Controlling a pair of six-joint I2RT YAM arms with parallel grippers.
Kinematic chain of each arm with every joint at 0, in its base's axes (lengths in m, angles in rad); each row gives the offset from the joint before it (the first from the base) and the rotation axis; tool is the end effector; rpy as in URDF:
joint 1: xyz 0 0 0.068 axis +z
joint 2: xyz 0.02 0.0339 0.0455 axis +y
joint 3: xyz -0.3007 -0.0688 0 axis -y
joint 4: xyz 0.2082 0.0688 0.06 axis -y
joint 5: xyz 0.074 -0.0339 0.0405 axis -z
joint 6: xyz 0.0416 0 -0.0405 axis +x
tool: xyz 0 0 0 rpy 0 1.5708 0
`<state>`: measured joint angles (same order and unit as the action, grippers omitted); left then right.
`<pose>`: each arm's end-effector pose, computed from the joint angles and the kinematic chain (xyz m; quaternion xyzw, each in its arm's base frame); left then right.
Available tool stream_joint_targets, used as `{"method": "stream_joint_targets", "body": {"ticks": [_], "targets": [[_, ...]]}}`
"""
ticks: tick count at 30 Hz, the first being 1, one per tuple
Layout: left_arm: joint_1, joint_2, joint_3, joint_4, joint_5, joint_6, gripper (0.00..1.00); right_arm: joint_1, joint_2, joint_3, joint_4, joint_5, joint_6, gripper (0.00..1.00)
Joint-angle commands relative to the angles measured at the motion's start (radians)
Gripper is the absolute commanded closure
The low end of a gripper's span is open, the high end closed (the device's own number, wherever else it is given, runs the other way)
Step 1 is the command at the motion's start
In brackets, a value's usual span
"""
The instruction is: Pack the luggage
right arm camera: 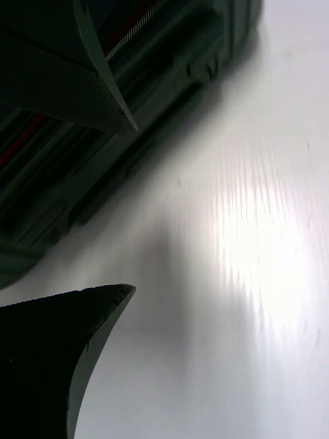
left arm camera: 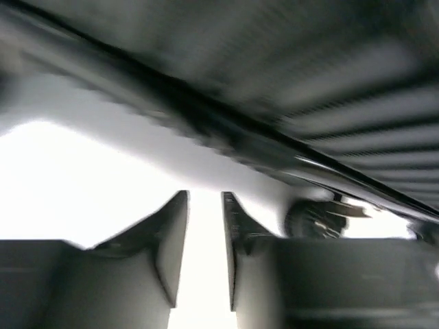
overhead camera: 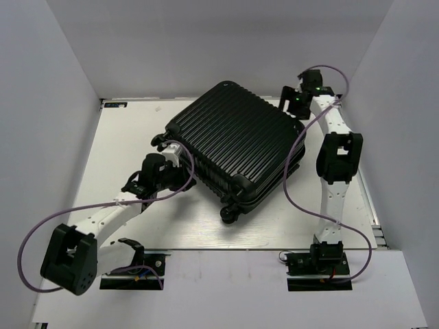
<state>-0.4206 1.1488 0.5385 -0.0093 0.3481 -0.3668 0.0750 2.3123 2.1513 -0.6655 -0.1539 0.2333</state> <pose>0.1712 -0.0921 0.2520 0.1028 0.8731 -0.3152 0.3574 0.5143 0.0450 0.2764 0.0456 0.9281 0.1264 0.3472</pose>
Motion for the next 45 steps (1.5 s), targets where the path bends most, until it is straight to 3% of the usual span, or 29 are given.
{"method": "stream_joint_targets", "body": {"ticks": [1,3,6,7,11,12,13,16,21,25,29,34,39,45], "targets": [[0.034,-0.064,0.063,-0.208,-0.251,0.057,0.59,-0.098,-0.152,-0.005,-0.066,0.192,0.064,0.10],[0.098,-0.084,0.124,-0.280,-0.343,0.039,0.38,-0.151,-0.175,-0.005,-0.118,0.235,0.090,0.10],[0.201,-0.055,0.268,-0.375,-0.343,0.069,0.18,-0.201,-0.285,-0.088,-0.183,0.281,0.130,0.10],[0.235,-0.046,0.297,-0.423,-0.345,0.080,0.00,-0.213,-0.331,-0.117,-0.192,0.283,0.136,0.10],[0.344,0.024,0.496,-0.523,-0.343,0.126,0.00,-0.244,-0.560,-0.370,-0.278,0.295,0.162,0.10],[0.403,0.054,0.555,-0.532,-0.334,0.153,0.00,-0.244,-0.598,-0.577,-0.263,0.280,0.170,0.10],[0.411,0.095,0.581,-0.541,-0.343,0.157,0.00,-0.242,-0.720,-0.649,-0.247,0.257,0.179,0.10],[0.525,0.228,0.769,-0.546,-0.292,0.160,0.00,-0.238,-0.874,-1.049,-0.142,0.132,0.198,0.10],[0.496,0.602,0.958,-0.497,0.001,0.195,0.00,-0.222,-1.060,-1.278,-0.019,-0.116,0.179,0.15],[0.436,0.816,1.110,-0.495,0.116,0.171,0.10,-0.178,-1.065,-1.309,0.098,-0.185,0.190,0.15],[0.395,0.859,1.057,-0.410,0.241,0.126,0.28,-0.136,-0.934,-1.224,0.133,-0.210,0.186,0.18],[0.395,0.737,0.803,-0.220,0.311,0.071,0.47,-0.106,-0.759,-1.041,0.190,-0.220,0.179,0.20],[0.355,0.585,0.582,-0.153,0.376,0.057,0.53,-0.093,-0.569,-0.874,0.248,-0.261,0.166,0.20],[0.321,0.366,0.330,-0.106,0.342,0.012,0.55,-0.037,-0.319,-0.573,0.293,-0.371,0.156,0.21]]}}
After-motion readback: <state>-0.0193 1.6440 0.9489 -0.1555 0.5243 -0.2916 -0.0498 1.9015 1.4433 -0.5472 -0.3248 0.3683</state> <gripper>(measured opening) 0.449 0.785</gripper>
